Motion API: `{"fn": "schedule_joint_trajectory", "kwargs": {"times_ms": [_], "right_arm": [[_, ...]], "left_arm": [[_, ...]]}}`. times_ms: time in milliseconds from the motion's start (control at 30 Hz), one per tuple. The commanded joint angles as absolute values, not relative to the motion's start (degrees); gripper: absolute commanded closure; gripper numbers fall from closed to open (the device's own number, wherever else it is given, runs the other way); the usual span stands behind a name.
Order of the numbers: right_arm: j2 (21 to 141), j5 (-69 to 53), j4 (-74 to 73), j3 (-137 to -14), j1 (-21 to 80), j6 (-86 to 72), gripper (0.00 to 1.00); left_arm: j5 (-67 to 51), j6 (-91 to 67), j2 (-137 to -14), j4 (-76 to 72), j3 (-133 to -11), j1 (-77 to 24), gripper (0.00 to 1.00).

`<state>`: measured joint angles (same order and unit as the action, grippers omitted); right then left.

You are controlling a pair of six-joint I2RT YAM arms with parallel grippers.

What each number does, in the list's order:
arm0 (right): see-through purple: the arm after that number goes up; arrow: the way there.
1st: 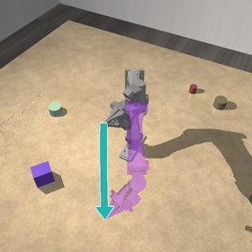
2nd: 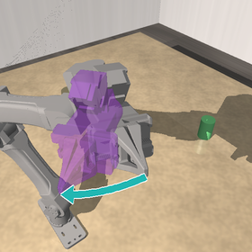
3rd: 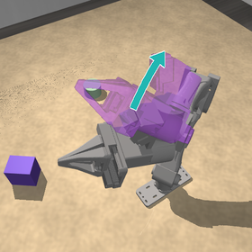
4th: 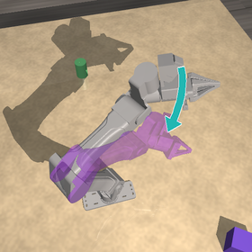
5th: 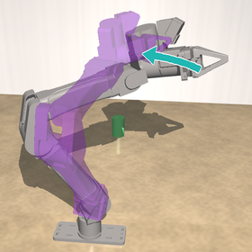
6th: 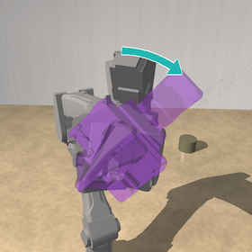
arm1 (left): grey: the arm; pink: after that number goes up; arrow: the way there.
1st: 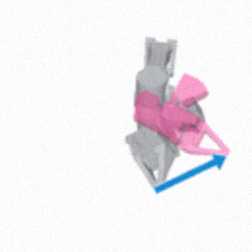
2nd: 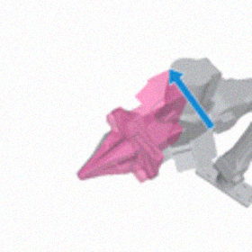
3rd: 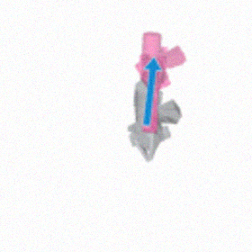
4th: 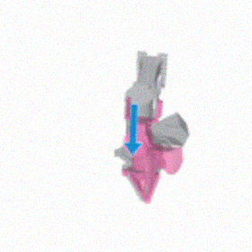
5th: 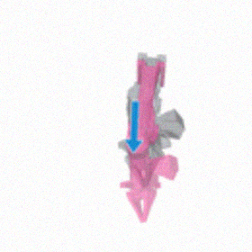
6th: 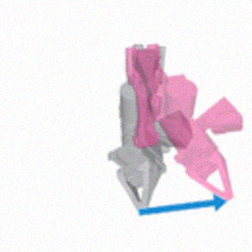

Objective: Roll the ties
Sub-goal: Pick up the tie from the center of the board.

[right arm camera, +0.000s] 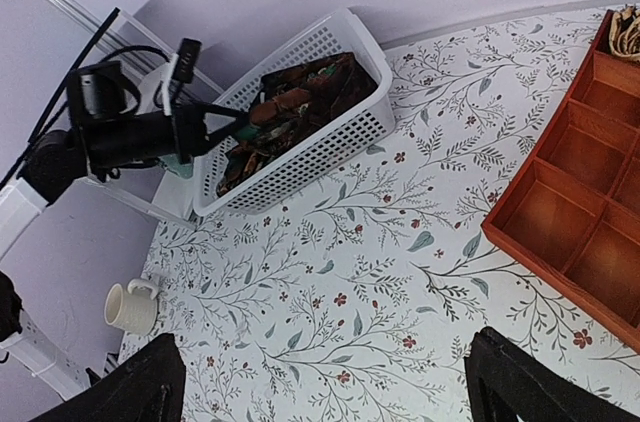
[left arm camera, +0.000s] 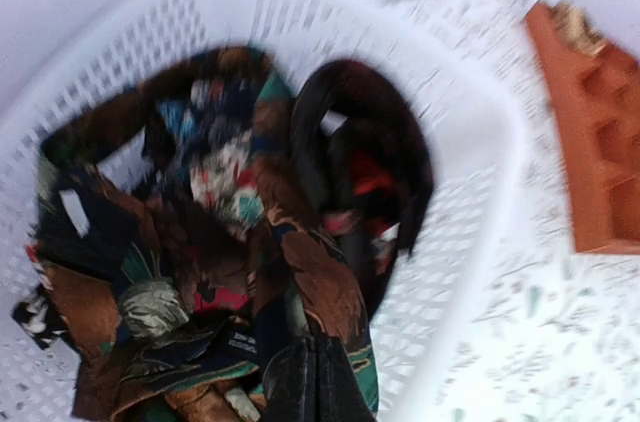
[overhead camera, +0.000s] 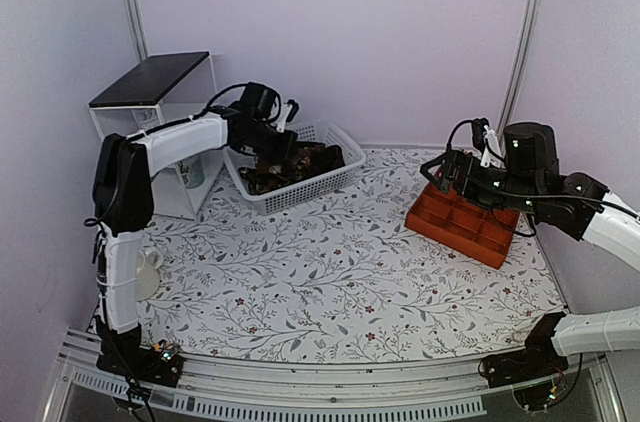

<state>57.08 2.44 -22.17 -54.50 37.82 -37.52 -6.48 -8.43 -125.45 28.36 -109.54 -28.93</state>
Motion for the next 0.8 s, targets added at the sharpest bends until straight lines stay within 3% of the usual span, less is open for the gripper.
{"fn": "schedule_joint_trajectory", "kwargs": {"times_ms": [0, 433, 767], "right_arm": [[55.1, 2.6, -20.6, -53.4, 37.8, -37.9, 0.01], [55.8, -5.0, -3.8, -48.7, 38.3, -34.1, 0.07], [71.2, -5.9, 16.5, -53.5, 45.5, -21.3, 0.15]], "left_arm": [[-12.0, -11.0, -116.5, 27.0, -109.6, -29.1, 1.00], [-28.8, -25.6, -98.2, 16.8, -95.7, -29.2, 1.00], [-38.8, -34.0, -89.2, 8.7, -87.9, -29.3, 1.00]]}}
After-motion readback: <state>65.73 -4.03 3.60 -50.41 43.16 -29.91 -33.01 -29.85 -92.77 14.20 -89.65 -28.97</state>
